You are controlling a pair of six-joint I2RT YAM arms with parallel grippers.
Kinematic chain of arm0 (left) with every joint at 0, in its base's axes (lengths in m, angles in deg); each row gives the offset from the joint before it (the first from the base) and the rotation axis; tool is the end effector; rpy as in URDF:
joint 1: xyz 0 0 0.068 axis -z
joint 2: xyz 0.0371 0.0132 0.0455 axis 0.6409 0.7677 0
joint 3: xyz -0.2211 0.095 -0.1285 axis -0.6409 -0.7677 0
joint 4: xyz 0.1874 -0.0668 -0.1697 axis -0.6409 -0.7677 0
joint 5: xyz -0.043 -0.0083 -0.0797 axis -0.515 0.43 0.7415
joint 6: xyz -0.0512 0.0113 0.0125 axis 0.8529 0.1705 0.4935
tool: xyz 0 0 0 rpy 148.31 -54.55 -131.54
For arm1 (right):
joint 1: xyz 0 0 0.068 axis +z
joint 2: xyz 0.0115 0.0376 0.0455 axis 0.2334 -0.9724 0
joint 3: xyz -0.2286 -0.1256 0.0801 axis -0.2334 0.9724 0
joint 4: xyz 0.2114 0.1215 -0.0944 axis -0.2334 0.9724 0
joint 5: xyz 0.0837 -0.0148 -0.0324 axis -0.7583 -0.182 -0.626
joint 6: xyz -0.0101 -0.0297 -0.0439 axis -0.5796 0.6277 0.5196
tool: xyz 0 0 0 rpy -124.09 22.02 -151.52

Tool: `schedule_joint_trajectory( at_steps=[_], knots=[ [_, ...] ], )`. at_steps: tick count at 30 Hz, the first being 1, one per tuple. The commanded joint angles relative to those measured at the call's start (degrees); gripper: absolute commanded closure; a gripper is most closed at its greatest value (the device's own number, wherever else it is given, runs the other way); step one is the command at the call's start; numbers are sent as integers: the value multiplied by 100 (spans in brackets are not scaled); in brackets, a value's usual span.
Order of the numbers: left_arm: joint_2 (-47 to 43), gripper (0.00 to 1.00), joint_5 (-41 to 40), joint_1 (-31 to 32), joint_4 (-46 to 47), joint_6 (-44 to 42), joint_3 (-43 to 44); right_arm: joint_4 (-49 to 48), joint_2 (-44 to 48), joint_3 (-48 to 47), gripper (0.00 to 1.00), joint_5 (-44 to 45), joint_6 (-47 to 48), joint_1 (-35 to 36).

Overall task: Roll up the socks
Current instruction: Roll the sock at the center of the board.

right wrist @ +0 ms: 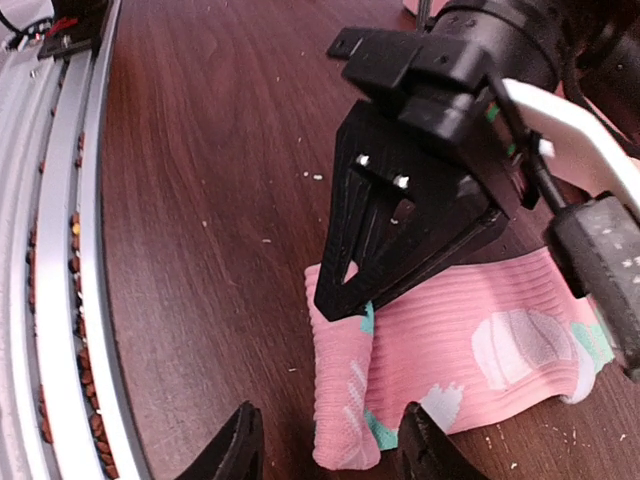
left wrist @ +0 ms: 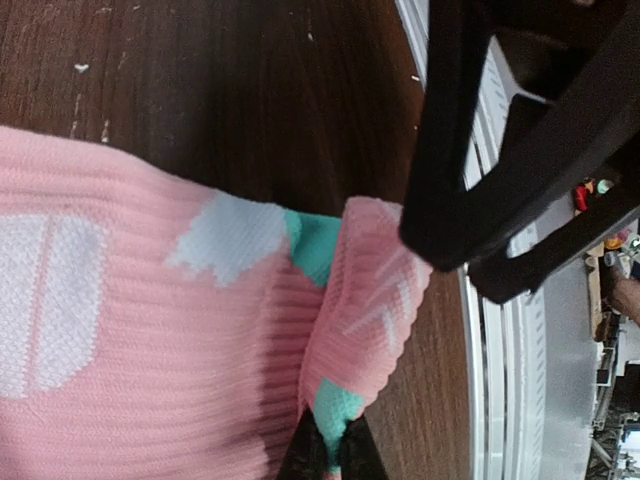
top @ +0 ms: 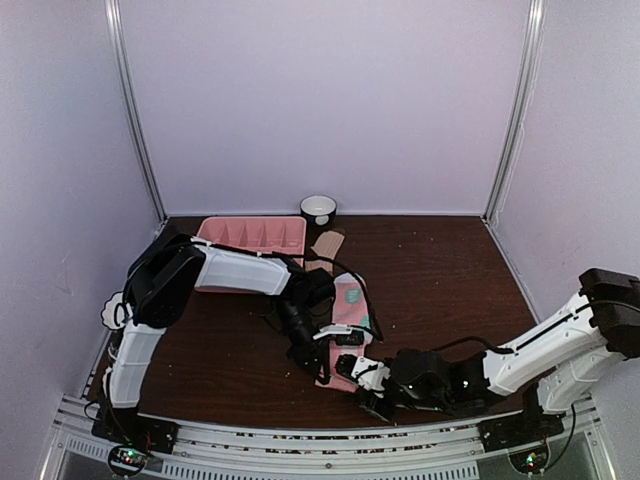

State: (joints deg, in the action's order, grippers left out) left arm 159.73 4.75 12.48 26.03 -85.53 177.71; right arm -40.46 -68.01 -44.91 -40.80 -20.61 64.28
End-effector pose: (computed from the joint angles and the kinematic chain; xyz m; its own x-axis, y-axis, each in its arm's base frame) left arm 0.2330 -0.3447 0.1123 -0.2291 0.9085 -0.3495 0.7582 -0.0587 -0.6494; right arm 0.0614 0.2618 0.1372 -0.1102 -0.5475 -0.8295 -0.9474 0.3102 -0.0788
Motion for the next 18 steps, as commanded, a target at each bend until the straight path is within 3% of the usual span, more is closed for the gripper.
schedule_joint_trajectory(
  at_steps=[1,6,10,12,16,18],
  knots=[
    [387,100,42,-127,-520,2,133,278,-497,-282,54,242,604,20],
    [455,100,-73,-127,-578,-49,206,242,-876,-485,60,377,781,-9],
    [344,100,-318,-127,-444,-71,147,50,-936,-445,80,132,511,-154],
    [152,94,-521,-127,-130,10,-76,-151,-922,-318,88,-9,290,-196],
    [-334,89,-819,-127,503,169,-538,-457,-913,-131,93,-399,-239,-249],
    [-517,74,-1069,-127,784,310,-689,-666,-962,-36,97,-644,-566,-319]
  ],
)
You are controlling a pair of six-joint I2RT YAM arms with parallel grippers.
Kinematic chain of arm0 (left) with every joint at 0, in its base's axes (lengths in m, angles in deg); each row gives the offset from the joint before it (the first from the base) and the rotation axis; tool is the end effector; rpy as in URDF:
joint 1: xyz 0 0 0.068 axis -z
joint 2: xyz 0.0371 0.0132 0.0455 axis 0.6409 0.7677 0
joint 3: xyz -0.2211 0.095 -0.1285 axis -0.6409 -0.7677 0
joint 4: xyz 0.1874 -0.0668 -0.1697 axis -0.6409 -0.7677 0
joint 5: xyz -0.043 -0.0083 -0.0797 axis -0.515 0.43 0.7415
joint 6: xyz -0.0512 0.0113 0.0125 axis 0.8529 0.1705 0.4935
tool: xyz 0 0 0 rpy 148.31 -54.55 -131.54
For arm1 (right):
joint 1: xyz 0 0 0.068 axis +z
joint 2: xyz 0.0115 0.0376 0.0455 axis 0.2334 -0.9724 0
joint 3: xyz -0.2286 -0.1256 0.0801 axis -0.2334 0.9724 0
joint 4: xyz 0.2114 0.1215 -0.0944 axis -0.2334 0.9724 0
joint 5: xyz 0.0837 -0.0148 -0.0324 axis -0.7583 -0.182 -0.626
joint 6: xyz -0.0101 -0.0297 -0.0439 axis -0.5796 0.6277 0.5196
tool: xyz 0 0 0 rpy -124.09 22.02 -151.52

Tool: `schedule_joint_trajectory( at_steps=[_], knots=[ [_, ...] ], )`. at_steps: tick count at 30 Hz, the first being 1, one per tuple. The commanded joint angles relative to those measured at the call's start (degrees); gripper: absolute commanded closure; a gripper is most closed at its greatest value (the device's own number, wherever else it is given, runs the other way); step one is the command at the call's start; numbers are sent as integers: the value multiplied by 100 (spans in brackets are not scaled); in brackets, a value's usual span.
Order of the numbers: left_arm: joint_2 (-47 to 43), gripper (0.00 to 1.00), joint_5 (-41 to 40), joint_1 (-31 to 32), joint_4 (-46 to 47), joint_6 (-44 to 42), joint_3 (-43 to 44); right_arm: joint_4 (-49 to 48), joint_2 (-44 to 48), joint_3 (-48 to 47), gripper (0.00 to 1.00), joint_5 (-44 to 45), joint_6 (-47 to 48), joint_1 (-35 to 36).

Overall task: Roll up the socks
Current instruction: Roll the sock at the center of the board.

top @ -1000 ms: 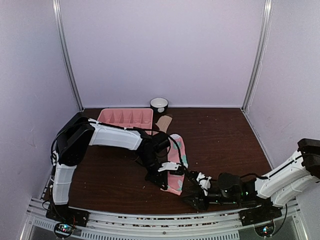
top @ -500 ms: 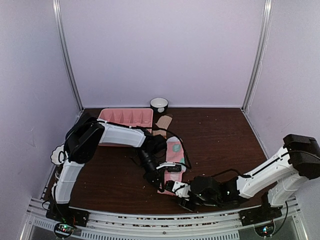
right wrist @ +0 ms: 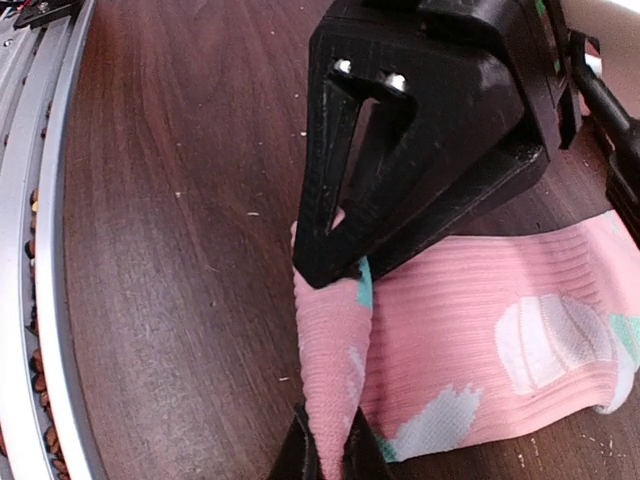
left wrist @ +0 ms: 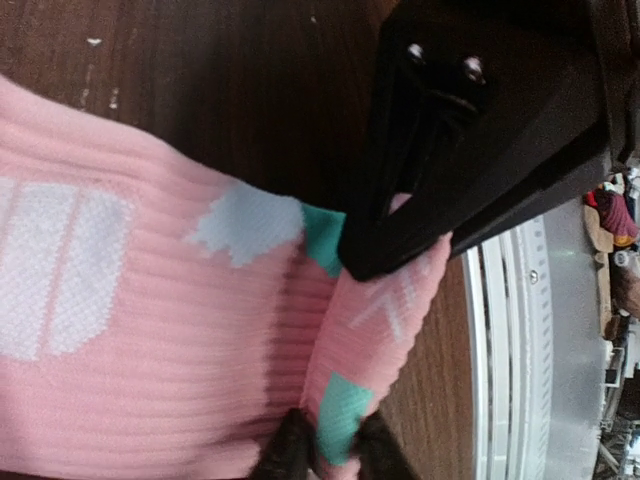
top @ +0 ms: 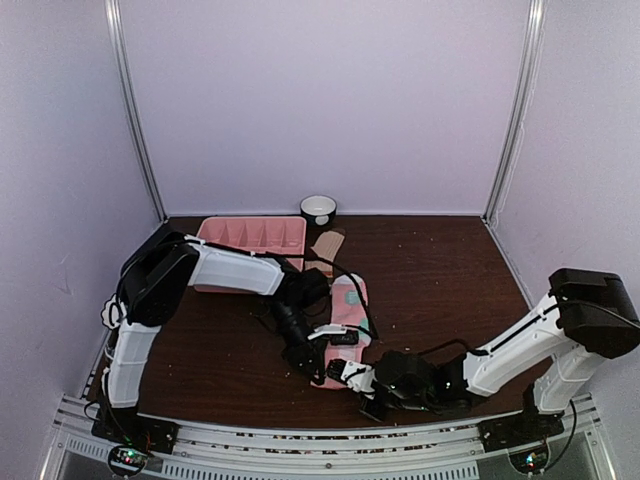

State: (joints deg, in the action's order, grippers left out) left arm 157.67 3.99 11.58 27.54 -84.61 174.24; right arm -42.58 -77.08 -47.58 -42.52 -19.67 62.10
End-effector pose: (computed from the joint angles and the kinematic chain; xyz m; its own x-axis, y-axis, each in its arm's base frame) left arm 0.2325 -0.3331 0.1124 -0.2508 0.9080 -0.3357 0.7625 -0.0284 -0.6464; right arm 0.0743 0.2751 0.1116 -0.1304 -0.6063 -0.7845 -0.9479 0.3083 -0.0807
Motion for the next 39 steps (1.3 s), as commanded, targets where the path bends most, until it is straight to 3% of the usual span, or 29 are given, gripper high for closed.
schedule_joint_trajectory(
  at_steps=[1,5,10,18,32,34,39],
  knots=[
    [-443,67,-1112,-38,783,251,-436,-543,-94,270,99,-687,-851,-176],
    [-1401,40,-1543,-38,1664,231,-1230,-749,-268,416,100,-1263,-1571,-447],
    [-2335,33,-1757,148,2306,-266,-2022,-946,-552,584,100,-1880,-2160,-790],
    [-2215,41,-2308,840,2756,-1051,-2074,-1753,-921,817,100,-2808,-2920,-1378],
    [-1599,59,-2997,903,3107,-1461,-1891,-1560,-930,788,96,-3188,-3021,-1569],
    [-1554,66,-2996,903,3056,-1505,-1901,-1522,-885,791,91,-3184,-3020,-1582],
    [-1398,85,-3142,903,2805,-1594,-1871,-1613,-481,967,65,-2971,-3016,-1609]
  ],
)
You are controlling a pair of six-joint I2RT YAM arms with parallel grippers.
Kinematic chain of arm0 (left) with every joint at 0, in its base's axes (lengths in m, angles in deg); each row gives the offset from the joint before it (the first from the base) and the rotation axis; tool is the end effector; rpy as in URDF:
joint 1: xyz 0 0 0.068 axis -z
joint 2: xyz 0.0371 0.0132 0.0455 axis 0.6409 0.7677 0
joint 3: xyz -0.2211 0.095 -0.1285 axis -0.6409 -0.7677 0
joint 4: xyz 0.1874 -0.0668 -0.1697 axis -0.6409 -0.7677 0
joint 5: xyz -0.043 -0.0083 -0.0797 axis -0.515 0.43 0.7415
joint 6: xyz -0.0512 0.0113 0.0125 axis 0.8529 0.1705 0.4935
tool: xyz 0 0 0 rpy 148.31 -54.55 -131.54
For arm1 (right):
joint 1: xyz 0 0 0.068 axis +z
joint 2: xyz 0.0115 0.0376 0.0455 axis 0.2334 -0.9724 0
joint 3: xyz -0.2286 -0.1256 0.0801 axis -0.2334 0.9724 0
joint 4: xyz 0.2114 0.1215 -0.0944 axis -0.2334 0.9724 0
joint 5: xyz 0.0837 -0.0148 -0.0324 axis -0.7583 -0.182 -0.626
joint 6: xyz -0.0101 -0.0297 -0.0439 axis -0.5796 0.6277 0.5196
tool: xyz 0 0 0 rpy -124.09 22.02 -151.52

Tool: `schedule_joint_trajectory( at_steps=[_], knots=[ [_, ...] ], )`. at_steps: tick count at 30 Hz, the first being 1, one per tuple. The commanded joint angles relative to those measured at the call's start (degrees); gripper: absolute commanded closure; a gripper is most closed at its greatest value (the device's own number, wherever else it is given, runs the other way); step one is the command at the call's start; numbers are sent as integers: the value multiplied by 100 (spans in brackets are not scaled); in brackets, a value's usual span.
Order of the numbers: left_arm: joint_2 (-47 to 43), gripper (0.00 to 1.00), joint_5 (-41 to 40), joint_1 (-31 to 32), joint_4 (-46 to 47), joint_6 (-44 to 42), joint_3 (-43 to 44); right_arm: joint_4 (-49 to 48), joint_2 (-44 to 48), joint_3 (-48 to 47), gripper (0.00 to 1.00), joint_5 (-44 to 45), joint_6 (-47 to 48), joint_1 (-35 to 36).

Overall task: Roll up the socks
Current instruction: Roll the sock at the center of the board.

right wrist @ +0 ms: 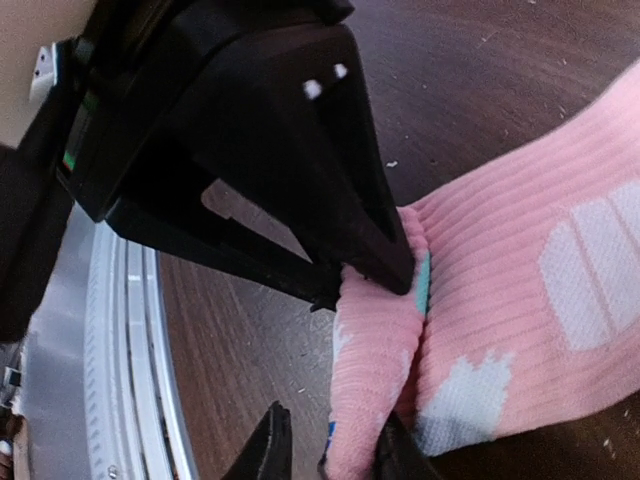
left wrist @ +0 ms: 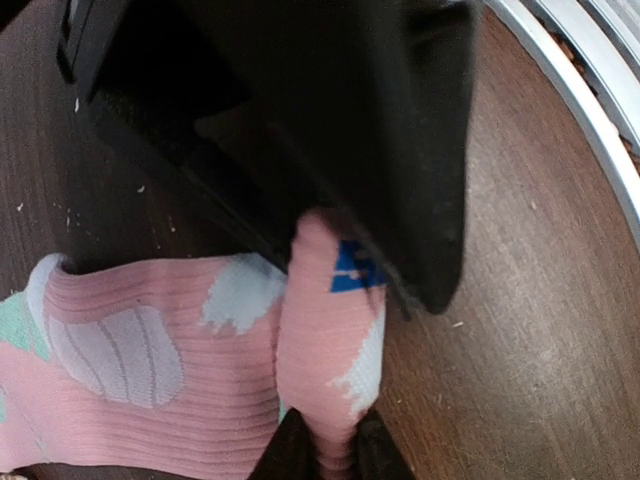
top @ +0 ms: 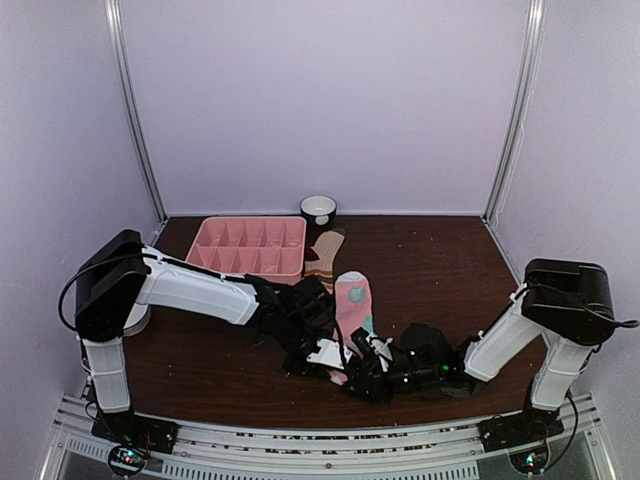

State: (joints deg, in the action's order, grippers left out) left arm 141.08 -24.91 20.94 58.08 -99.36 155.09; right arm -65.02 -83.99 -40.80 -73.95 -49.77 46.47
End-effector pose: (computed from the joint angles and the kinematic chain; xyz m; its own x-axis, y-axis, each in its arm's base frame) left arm 0.1785 -0.3415 0.1405 0.3549 0.8008 -0.4824 0.9319 -0.3445 0.1136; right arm 0.1226 0.2429 0.0910 -0.6809 -0.3137 -0.6618 -0.7322 0.3124 0.6052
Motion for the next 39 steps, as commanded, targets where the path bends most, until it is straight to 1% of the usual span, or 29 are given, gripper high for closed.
schedule_joint_trajectory(
  at_steps=[1,4,6,7,8,9,10,11,13,15,17,18,19,20,21,22,23,24,26,28,32,34,37,39],
  knots=[
    [294,89,-226,-33,-376,-103,72,627,338,333,61,233,47,-46],
    [454,99,42,-85,-845,83,348,801,743,443,56,603,280,-36],
    [577,100,296,-152,-1128,264,527,957,1020,550,50,972,429,2],
    [610,100,436,-200,-1225,359,587,997,1143,621,39,1169,497,29],
    [647,100,614,-252,-1334,450,647,993,1292,720,12,1382,543,73],
    [689,100,784,-312,-1461,521,710,990,1427,810,1,1594,586,129],
    [734,100,912,-348,-1575,591,781,1009,1656,903,0,1847,657,211],
    [776,100,1038,-383,-1691,648,837,1081,1793,977,0,2160,701,323],
    [827,100,1249,-414,-1875,752,935,1542,2325,955,0,3184,956,755],
    [876,100,1507,-452,-2062,867,1045,2267,2771,766,0,4876,1049,1313],
    [982,100,1843,-520,-2307,998,1226,2761,3176,660,0,6186,680,1602],
    [1056,100,2033,-569,-2449,1052,1350,2923,3430,661,0,6553,323,1629],
    [1142,100,2225,-628,-2580,1125,1461,2970,3699,724,0,6723,-71,1621],
    [1216,100,2385,-683,-2658,1217,1560,2733,3946,921,0,6693,-221,1579],
    [1269,100,2545,-741,-2724,1280,1633,2151,4143,1177,0,6450,49,1539],
    [1323,100,2667,-789,-2753,1360,1686,1553,4215,1368,0,6034,601,1528],
    [1361,100,2765,-837,-2764,1425,1726,1186,4153,1413,0,5702,1216,1546],
    [1396,100,2865,-874,-2773,1476,1755,1479,4008,1277,0,5514,1695,1608],
    [1478,100,2943,-902,-2838,1513,1840,2253,3566,694,0,5485,2443,1978],
    [1567,100,2982,-903,-2946,1513,1952,2312,3116,555,1,5280,2983,2276],
    [1665,100,3089,-903,-3057,1533,2042,1720,2402,424,21,4441,3564,2451],
    [1690,100,3049,-903,-3059,1544,2042,1641,2030,199,28,4264,3754,2455],
    [1771,100,2966,-896,-3114,1543,2082,1590,1445,-170,37,4010,4120,2454],
    [1846,100,2909,-903,-3196,1545,2162,1550,1031,-390,40,3885,4251,2439]
  ],
)
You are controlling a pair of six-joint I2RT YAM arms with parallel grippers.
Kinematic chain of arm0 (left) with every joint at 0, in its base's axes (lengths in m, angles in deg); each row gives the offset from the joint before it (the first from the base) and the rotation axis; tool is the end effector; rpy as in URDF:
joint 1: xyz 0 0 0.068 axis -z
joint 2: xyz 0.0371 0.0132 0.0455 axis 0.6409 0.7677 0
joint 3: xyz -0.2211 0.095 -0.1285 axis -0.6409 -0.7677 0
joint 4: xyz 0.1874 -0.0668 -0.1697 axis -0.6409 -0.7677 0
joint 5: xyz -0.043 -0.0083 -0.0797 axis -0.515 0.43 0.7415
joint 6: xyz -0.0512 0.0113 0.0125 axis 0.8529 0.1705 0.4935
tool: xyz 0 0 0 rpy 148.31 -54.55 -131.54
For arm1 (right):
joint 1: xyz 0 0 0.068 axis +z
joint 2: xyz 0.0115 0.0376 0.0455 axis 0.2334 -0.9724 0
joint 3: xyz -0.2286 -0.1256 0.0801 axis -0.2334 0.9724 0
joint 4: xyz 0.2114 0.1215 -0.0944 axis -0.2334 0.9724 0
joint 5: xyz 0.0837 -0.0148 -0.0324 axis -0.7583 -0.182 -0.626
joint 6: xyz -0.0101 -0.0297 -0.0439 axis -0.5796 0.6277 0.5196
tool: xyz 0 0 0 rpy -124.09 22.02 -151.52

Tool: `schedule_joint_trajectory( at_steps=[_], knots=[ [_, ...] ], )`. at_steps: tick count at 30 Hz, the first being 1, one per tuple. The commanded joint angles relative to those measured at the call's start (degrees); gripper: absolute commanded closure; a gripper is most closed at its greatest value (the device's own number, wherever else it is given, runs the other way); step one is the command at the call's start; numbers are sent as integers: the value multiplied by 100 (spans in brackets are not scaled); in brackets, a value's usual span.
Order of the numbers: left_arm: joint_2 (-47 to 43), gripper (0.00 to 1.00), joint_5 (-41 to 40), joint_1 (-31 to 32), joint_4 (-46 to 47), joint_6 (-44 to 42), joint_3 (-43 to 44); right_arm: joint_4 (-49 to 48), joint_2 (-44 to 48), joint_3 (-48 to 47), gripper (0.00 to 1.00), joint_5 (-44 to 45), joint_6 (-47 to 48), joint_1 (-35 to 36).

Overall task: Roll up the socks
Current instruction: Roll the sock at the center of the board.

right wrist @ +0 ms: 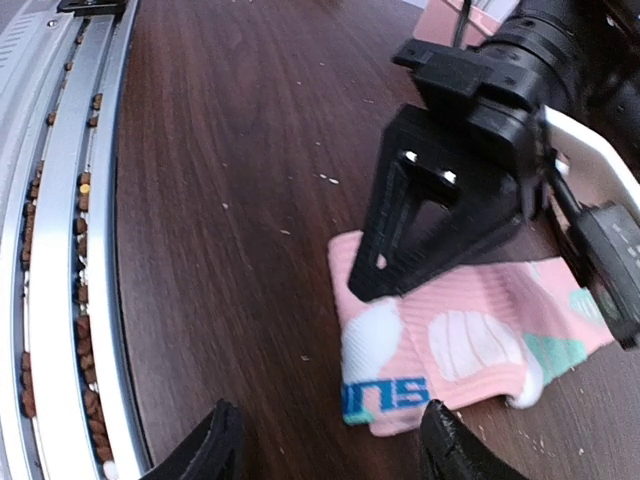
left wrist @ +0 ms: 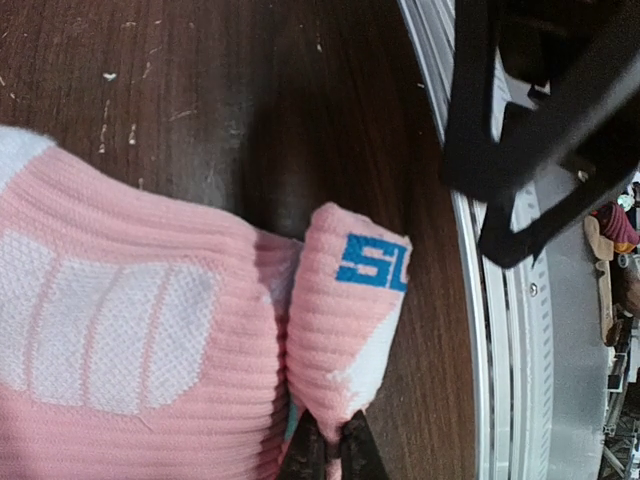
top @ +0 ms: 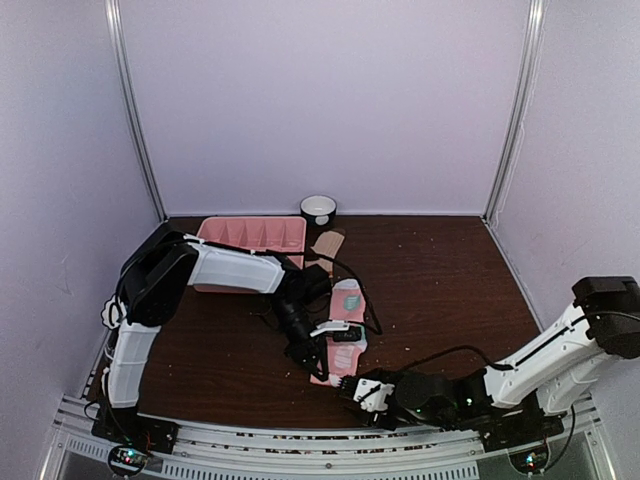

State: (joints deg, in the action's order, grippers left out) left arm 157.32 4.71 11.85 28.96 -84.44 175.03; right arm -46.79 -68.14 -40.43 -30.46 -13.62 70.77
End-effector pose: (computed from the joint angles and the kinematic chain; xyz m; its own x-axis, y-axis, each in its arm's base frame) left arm 0.2340 -0.3385 0.1181 -0.2429 0.8939 -0.3768 0.7730 -0.0563 -0.6319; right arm 0.0363 0.2528 0.1270 0.0670 -0.5709 -0.8183 -0.9209 0.2802 -0.2709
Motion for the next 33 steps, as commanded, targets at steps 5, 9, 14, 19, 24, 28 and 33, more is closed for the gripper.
schedule_joint_trajectory(
  at_steps=[5,9,14,19,24,28,33],
  knots=[
    [232,100,-156,6,-304,19,165,-379,-974,-707,46,-730,757,-163],
    [256,100,-194,6,-382,-73,194,-327,-1160,-828,50,-892,779,-421],
    [266,100,-178,9,-471,-177,223,-246,-1332,-926,55,-1078,768,-629],
    [225,100,-221,11,-576,-335,235,-140,-1536,-913,66,-1321,635,-787],
    [-150,78,-84,6,-469,-608,-24,-210,-1794,-834,71,-1371,269,-916],
    [-500,66,-102,6,-435,-804,-265,-505,-1856,-646,72,-1732,-254,-1158],
    [-801,55,-717,6,-187,-769,-473,-500,-1868,-576,79,-2246,-721,-1332]
  ],
)
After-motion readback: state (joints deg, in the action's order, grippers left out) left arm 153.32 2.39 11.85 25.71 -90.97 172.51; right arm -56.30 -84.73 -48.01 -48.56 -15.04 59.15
